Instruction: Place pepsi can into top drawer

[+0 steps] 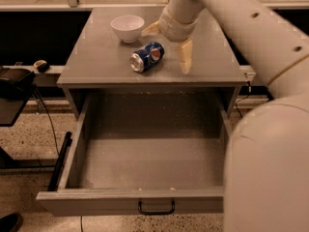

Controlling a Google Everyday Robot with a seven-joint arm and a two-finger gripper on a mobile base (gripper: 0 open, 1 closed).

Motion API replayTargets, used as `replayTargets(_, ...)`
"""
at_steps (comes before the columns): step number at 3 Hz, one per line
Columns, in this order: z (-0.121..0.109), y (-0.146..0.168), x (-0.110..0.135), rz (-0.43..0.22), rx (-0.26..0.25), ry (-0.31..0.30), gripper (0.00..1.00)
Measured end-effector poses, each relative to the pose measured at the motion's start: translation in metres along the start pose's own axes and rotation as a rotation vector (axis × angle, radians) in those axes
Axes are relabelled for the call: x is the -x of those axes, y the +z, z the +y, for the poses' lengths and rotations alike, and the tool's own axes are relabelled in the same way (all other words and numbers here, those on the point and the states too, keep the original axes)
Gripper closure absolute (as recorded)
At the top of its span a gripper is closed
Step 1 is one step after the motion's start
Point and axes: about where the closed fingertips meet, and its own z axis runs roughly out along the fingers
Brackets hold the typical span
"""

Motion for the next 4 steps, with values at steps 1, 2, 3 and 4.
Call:
replayTargets(1, -0.012, 0.045, 0.014, -0.071, 0.039, -0.134, 0.17)
replayTargets(2, -0.016, 0.047, 0.017, -0.084, 0.044, -0.159, 0.41)
replayTargets(3, -0.018, 0.045, 0.018, -0.086, 0.044, -0.161, 0.64)
replayTargets(4, -0.018, 0.043, 0.027, -0.114, 0.012, -0.219, 0.87)
